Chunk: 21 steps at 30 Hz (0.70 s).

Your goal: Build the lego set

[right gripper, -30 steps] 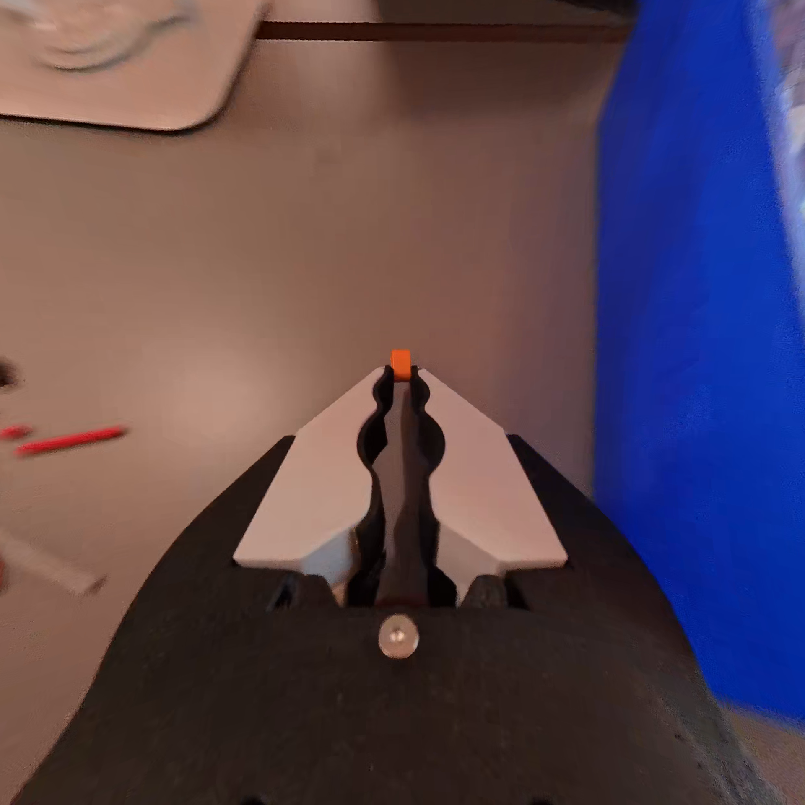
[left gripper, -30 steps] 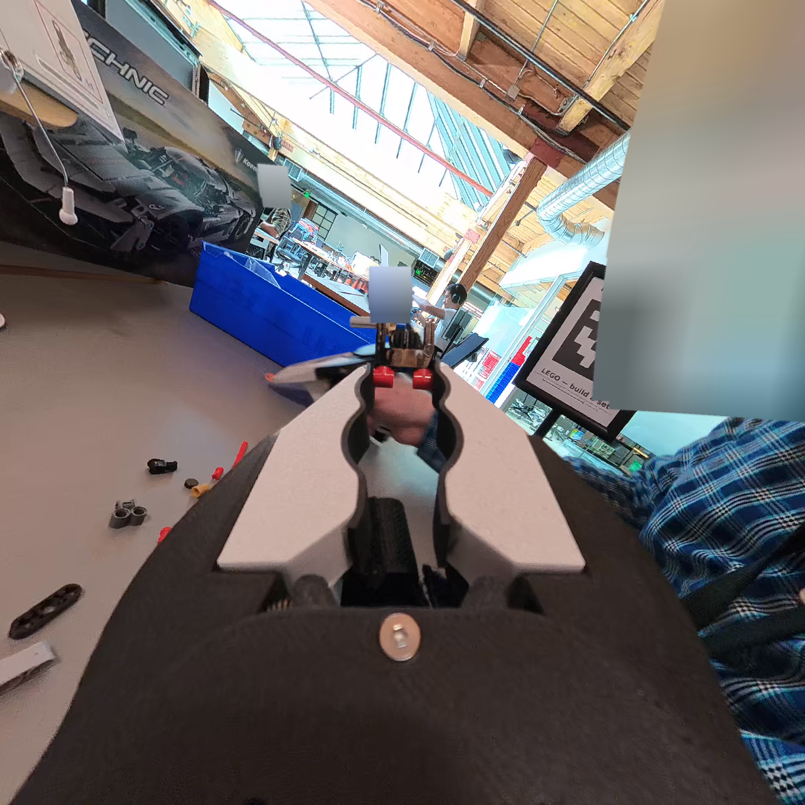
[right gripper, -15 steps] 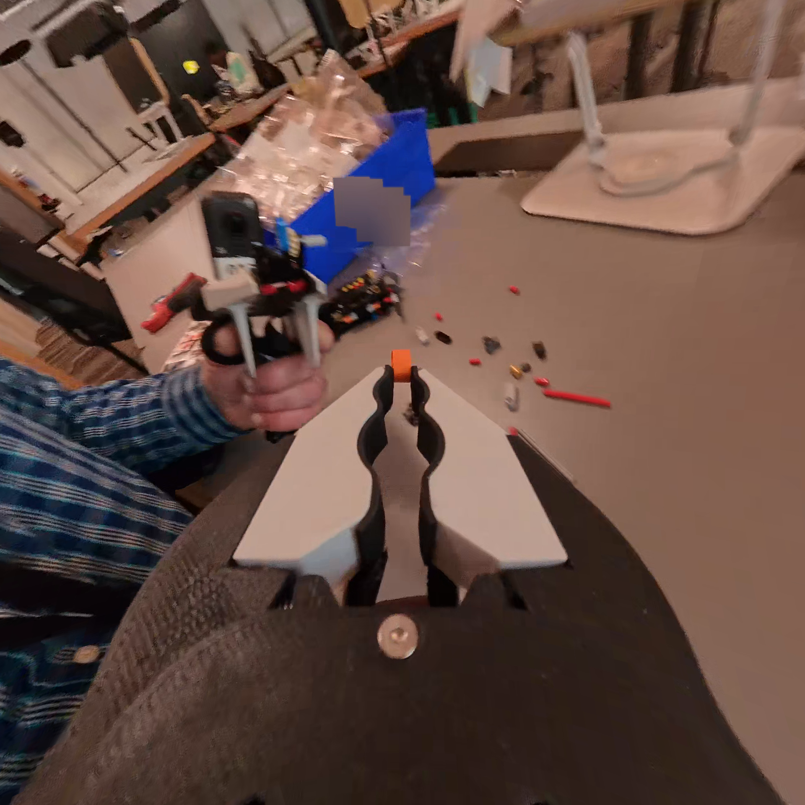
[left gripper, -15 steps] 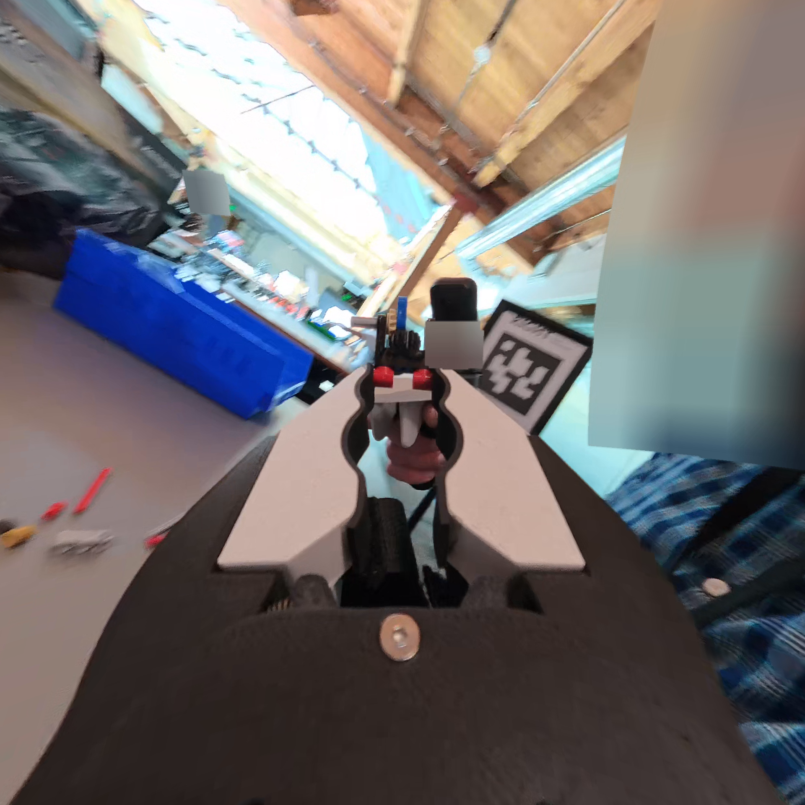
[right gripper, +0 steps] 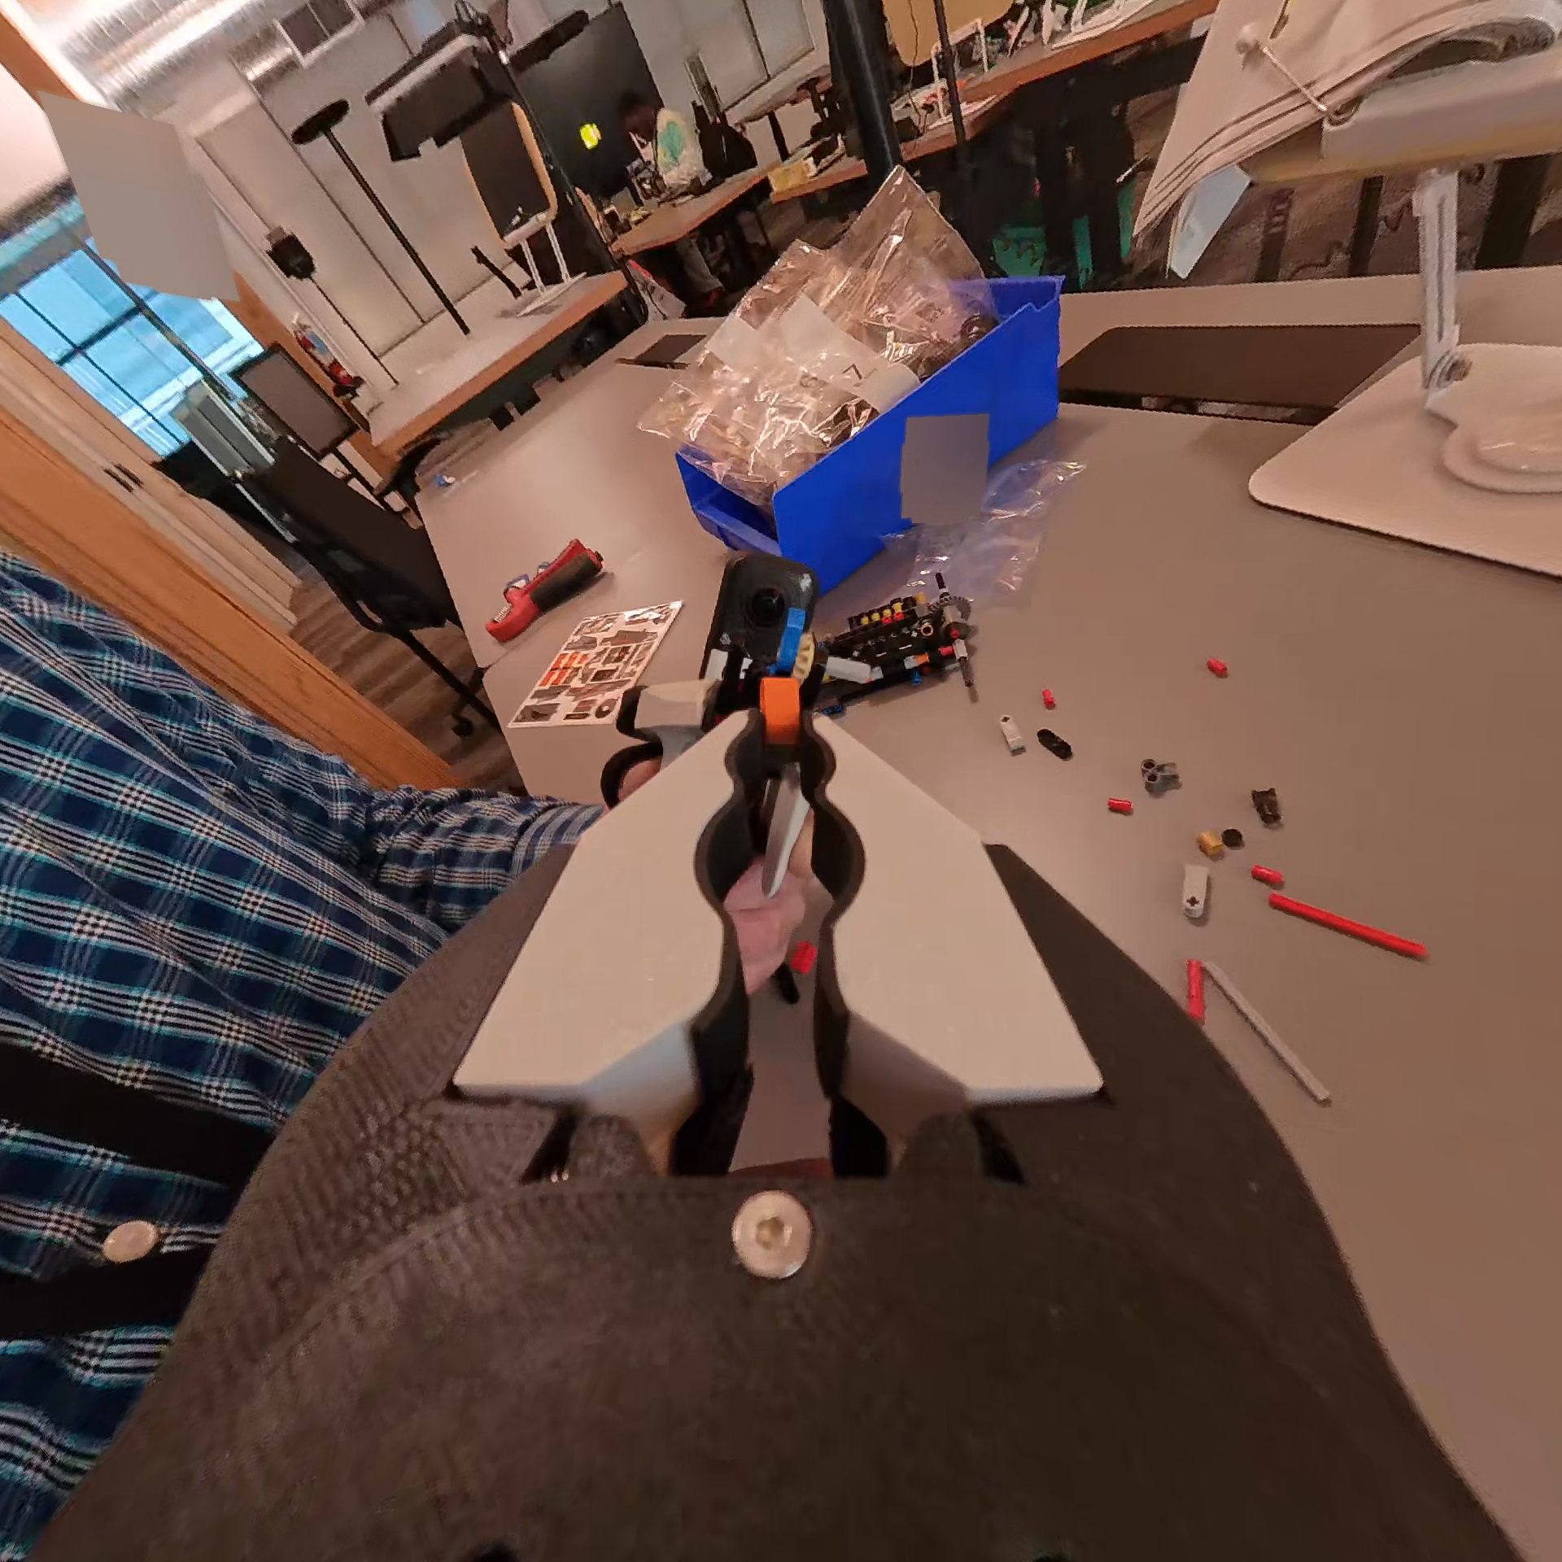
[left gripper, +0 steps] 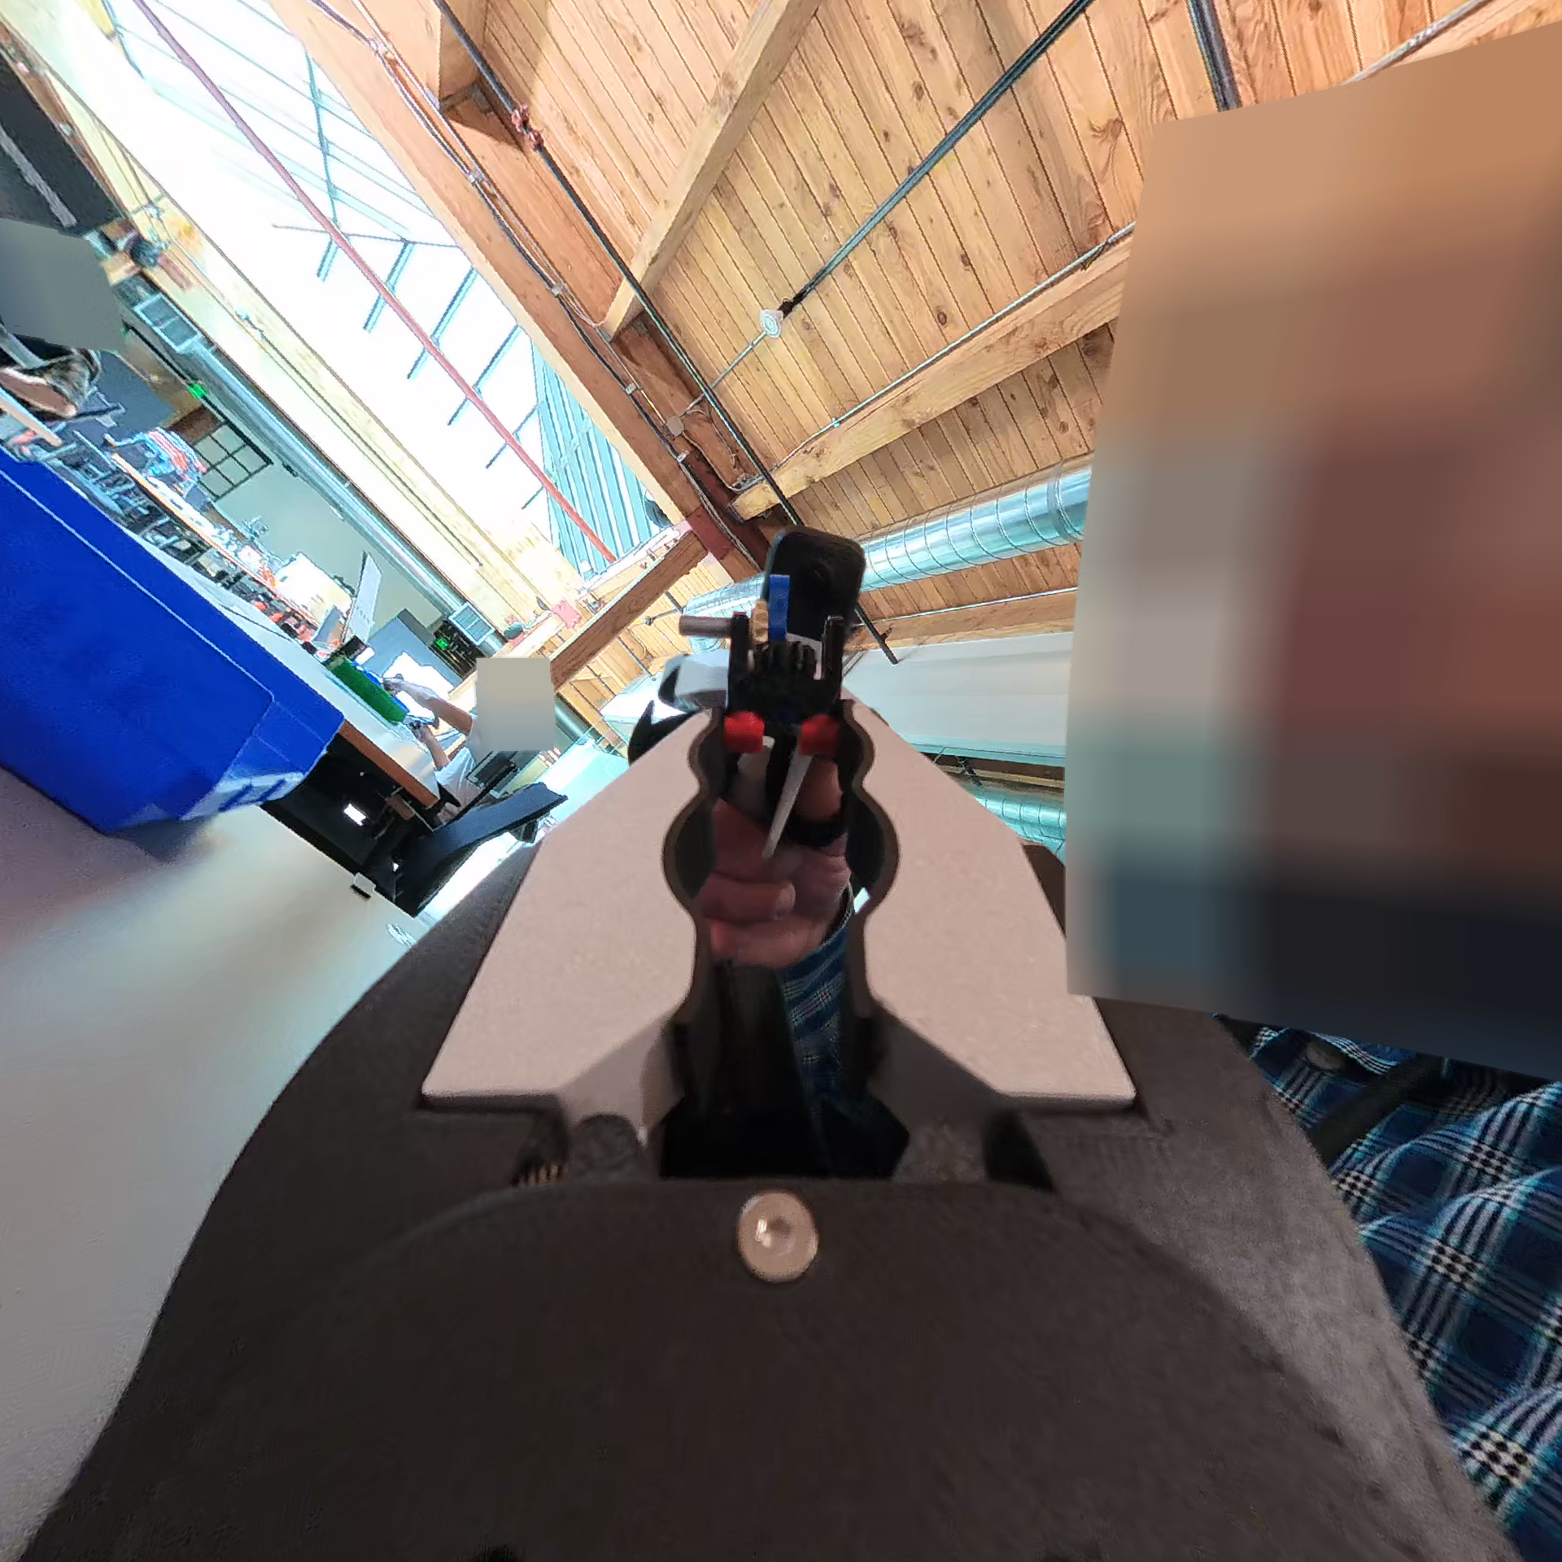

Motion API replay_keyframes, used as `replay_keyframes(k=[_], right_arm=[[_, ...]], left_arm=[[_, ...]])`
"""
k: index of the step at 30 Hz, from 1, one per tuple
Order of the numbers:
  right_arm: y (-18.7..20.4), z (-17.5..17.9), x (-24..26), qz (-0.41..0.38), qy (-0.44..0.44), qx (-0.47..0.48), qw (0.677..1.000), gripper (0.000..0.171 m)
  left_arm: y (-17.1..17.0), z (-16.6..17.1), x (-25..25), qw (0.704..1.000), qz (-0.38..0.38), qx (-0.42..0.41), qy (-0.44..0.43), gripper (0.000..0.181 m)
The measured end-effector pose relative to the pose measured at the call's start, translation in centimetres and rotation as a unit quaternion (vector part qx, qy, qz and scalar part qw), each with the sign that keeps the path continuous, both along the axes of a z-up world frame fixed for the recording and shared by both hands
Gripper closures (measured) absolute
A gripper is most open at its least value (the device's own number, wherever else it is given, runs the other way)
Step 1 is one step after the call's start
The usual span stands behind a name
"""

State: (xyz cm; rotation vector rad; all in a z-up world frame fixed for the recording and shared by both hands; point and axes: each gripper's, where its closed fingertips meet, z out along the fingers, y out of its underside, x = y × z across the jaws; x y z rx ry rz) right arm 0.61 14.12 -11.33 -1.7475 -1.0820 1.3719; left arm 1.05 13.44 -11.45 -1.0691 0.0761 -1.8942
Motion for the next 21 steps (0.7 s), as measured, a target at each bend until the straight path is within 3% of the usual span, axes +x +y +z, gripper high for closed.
replay_keyframes(k=[21], right_arm=[[0.0,-1.1,1.2,0.015,-0.011,-0.012,1.0,0.167]], left_arm=[[0.4,-1.7,1.6,0.994,0.022,0.028,0.108,0.157]])
